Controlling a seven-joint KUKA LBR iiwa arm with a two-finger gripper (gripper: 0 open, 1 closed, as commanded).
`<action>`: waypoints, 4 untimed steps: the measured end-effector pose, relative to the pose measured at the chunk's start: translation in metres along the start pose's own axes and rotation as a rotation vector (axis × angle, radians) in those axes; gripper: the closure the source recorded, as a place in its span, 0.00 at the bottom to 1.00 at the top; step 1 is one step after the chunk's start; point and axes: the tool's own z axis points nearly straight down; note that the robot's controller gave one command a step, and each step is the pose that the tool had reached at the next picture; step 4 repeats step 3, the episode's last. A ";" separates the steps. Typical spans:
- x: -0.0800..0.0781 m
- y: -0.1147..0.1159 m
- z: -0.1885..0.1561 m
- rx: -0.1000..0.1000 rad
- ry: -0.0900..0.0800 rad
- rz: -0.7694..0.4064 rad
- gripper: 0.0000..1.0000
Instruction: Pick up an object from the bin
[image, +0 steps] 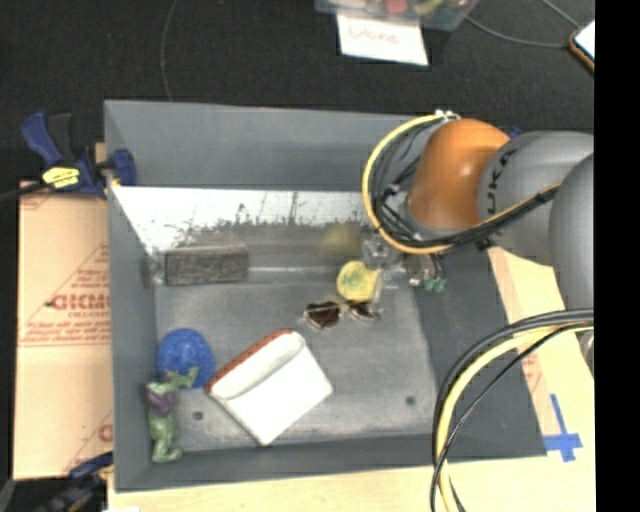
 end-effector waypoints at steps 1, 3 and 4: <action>-0.002 -0.002 -0.016 0.002 -0.007 0.000 1.00; -0.006 -0.004 -0.062 0.004 -0.013 0.000 1.00; -0.006 -0.004 -0.062 0.004 -0.013 0.000 1.00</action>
Offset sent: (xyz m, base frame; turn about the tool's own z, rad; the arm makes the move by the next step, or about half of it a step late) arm -0.0004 -0.0006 0.0168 0.0002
